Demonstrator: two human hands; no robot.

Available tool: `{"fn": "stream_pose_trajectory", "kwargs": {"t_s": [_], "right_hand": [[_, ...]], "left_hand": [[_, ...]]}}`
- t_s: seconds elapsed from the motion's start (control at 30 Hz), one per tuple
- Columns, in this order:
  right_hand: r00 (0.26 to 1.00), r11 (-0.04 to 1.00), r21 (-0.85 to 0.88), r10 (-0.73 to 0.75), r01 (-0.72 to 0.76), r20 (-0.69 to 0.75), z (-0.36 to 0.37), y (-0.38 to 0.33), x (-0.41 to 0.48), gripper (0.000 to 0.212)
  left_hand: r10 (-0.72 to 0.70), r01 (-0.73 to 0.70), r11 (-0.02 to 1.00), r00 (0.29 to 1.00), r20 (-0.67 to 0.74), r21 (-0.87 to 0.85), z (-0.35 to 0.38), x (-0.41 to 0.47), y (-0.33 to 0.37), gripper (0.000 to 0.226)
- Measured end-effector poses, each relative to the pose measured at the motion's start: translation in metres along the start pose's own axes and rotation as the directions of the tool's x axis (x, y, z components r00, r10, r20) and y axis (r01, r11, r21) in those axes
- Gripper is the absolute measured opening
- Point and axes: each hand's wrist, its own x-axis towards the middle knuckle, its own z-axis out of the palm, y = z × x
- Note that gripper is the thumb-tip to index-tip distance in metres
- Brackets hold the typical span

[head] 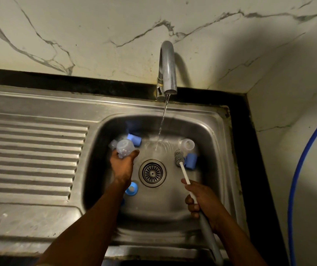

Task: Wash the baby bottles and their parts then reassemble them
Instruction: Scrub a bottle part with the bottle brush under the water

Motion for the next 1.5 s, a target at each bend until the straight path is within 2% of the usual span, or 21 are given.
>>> {"fn": "stream_pose_trajectory", "kwargs": {"t_s": [0.1, 0.27, 0.33, 0.47, 0.6, 0.73, 0.83, 0.9, 1.07, 1.17, 1.27, 1.37, 1.43, 1.5], "right_hand": [[1.000, 1.000, -0.003, -0.003, 0.003, -0.004, -0.001, 0.001, 0.000, 0.027], [1.000, 1.000, -0.008, -0.002, 0.002, -0.002, 0.001, 0.000, -0.001, 0.027], [1.000, 1.000, -0.011, -0.002, 0.002, 0.000, 0.002, -0.001, -0.003, 0.027], [1.000, 1.000, -0.021, -0.018, 0.018, 0.009, 0.006, -0.009, -0.009, 0.026], [0.995, 0.998, -0.020, -0.063, 0.065, 0.083, 0.013, -0.028, -0.024, 0.022], [0.985, 0.993, -0.028, -0.111, 0.116, 0.134, 0.016, -0.044, -0.042, 0.024], [0.982, 0.991, -0.050, -0.111, 0.120, 0.154, 0.019, -0.051, -0.049, 0.025], [0.984, 0.991, -0.047, -0.114, 0.121, 0.139, 0.022, -0.057, -0.050, 0.025], [0.981, 0.992, -0.037, -0.112, 0.119, 0.159, 0.030, -0.071, -0.054, 0.024], [0.973, 0.996, 0.032, -0.085, 0.080, 0.213, 0.033, -0.081, -0.057, 0.027], [0.956, 0.985, 0.172, -0.036, -0.015, 0.293, 0.036, -0.094, -0.050, 0.030], [0.901, 0.898, 0.392, 0.010, -0.199, 0.433, 0.040, -0.107, -0.039, 0.046], [0.863, 0.838, 0.471, 0.000, -0.276, 0.505, 0.045, -0.113, -0.031, 0.034], [0.850, 0.815, 0.497, -0.010, -0.299, 0.527, 0.051, -0.114, -0.026, 0.027]], "left_hand": [[0.057, -0.063, 0.989, 0.997, 0.045, 0.135, -0.008, -0.005, -0.008, 0.041], [-0.006, -0.028, 0.948, 0.994, 0.106, 0.316, -0.023, -0.013, -0.028, 0.051], [0.005, -0.051, 0.943, 0.990, 0.139, 0.329, -0.022, -0.018, -0.028, 0.047], [-0.065, 0.012, 0.977, 0.968, 0.244, 0.212, 0.004, -0.024, -0.015, 0.035], [-0.216, 0.227, 0.974, 0.884, 0.416, 0.022, 0.036, -0.018, 0.007, 0.042], [-0.318, 0.484, 0.845, 0.797, 0.513, -0.229, 0.066, -0.009, 0.041, 0.045], [-0.372, 0.596, 0.752, 0.737, 0.564, -0.283, 0.077, -0.003, 0.061, 0.045], [-0.388, 0.647, 0.700, 0.700, 0.599, -0.302, 0.085, -0.005, 0.072, 0.043], [-0.373, 0.675, 0.651, 0.683, 0.628, -0.348, 0.096, -0.002, 0.086, 0.048], [-0.345, 0.642, 0.696, 0.691, 0.636, -0.321, 0.096, 0.001, 0.087, 0.046], [-0.262, 0.576, 0.763, 0.692, 0.673, -0.294, 0.093, 0.000, 0.093, 0.040], [-0.180, 0.550, 0.788, 0.635, 0.751, -0.276, 0.085, -0.003, 0.102, 0.044], [-0.175, 0.534, 0.818, 0.583, 0.793, -0.213, 0.086, -0.011, 0.106, 0.046], [-0.167, 0.557, 0.791, 0.596, 0.785, -0.255, 0.089, -0.016, 0.111, 0.045]]}}
